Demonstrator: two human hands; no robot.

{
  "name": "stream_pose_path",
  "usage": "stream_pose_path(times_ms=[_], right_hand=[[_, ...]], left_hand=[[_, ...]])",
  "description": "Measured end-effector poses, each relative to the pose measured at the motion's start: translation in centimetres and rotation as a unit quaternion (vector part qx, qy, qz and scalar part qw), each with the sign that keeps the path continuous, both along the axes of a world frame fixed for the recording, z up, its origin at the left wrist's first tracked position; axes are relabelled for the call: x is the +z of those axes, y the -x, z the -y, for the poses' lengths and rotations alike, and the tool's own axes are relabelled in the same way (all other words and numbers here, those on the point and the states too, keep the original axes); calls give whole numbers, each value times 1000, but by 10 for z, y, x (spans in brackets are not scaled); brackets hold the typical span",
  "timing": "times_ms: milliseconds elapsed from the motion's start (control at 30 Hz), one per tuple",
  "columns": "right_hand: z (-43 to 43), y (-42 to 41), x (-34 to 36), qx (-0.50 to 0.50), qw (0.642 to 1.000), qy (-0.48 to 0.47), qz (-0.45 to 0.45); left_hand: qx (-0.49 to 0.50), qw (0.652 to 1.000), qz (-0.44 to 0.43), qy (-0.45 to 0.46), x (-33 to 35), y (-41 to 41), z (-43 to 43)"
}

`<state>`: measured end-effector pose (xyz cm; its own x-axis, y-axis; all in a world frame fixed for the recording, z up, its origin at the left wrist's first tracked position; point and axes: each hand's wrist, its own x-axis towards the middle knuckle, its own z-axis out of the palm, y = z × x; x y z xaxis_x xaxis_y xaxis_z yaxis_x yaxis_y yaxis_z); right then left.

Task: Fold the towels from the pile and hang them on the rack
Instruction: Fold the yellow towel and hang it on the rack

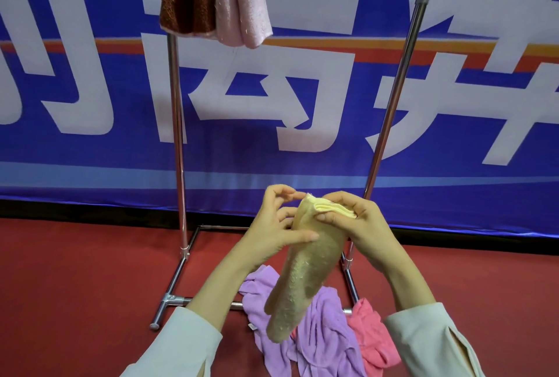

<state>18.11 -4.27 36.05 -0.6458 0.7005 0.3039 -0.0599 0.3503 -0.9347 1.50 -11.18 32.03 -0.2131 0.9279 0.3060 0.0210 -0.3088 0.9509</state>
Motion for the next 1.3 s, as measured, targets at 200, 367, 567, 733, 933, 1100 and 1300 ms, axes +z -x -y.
stream_pose_path(times_ms=[200,367,567,733,933,1100,1300], right_hand=[[4,-4,12,43,999,3,-7],[4,-7,17,32,999,12,-13],[7,-7,23,5,1000,11,-23],[6,-8,26,-49,998,36,-35],[-25,-18,15,-223,965,110,-80],[-57,-19,-27,-263,926,262,-65],[-63,-5,-56,-221,933,280,48]], left_hand=[[-81,986,-87,115,-19,-4,1],[-109,973,-98,176,-29,-3,0],[-114,950,-172,237,-47,0,-1],[-128,944,-193,237,-50,-1,4],[-156,962,-74,213,-35,8,12],[-130,971,131,153,-14,14,18],[-124,971,185,86,9,17,22]])
